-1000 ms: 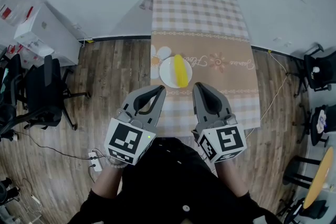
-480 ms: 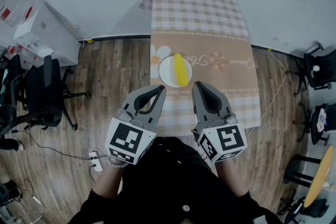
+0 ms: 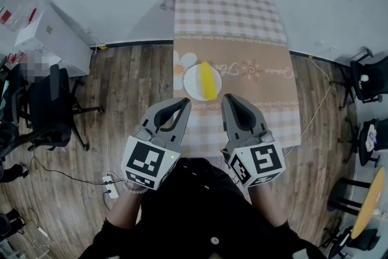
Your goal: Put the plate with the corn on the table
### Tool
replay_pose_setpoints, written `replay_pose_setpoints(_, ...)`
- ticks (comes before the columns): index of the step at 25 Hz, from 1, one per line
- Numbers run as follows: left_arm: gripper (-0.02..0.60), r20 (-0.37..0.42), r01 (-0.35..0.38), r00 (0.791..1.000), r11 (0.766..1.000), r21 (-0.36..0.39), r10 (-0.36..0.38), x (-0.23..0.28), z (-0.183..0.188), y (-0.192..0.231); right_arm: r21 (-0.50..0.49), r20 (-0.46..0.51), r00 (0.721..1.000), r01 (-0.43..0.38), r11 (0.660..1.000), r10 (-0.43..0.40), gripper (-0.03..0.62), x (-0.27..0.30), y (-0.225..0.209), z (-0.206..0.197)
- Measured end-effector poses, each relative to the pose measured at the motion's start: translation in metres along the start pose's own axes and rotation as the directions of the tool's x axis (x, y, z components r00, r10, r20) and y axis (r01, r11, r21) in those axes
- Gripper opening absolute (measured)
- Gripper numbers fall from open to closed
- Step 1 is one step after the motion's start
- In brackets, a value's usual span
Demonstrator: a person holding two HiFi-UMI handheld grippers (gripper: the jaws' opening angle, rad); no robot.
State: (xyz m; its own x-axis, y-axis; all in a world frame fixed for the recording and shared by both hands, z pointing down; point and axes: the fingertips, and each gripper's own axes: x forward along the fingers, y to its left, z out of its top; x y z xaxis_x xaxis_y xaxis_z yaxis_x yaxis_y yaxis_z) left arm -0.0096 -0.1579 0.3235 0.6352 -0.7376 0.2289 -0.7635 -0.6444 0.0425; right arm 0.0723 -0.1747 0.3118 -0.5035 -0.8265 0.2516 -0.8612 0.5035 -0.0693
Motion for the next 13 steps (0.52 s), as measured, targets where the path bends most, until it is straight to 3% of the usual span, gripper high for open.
replay_pose_setpoints(13, 0.014, -0.002, -0.021, 1.0, 0.999, -0.029, 0.021, 0.0006, -0.0041, 0.0076, 0.001, -0.007, 1.0, -0.009, 1.0, 0.009, 0.043, 0.0045, 0.0019, -0.0019)
